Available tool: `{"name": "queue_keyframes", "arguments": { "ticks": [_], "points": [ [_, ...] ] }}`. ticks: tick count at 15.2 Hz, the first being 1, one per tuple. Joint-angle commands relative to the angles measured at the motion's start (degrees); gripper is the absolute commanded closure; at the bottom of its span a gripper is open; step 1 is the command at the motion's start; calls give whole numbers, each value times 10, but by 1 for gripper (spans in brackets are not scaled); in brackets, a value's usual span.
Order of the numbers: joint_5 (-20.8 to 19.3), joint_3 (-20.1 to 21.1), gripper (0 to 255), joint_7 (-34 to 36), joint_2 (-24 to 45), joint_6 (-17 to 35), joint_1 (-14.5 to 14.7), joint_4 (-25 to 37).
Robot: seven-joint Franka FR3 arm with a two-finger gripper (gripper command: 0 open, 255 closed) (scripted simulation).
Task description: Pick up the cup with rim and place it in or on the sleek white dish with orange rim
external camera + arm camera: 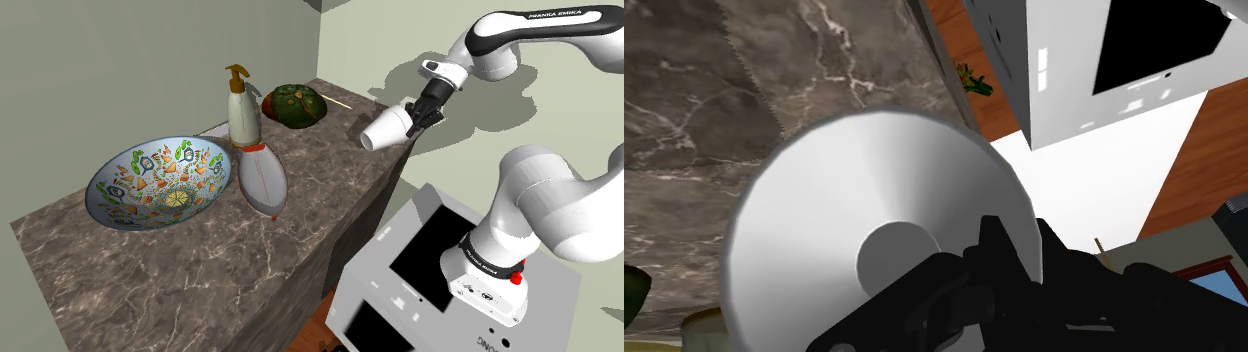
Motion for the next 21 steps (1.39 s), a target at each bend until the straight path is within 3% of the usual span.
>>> {"name": "queue_keyframes", "arguments": {
  "ticks": [1,11,16,21],
  "points": [
    [5,16,255,9,-4,-12,-7,6],
    [27,76,255,44,-18,-73,-26,47],
    [64,119,255,88,-8,-6,6,7],
    [105,153,255,128,14,62,57,-15]
  ]
}}
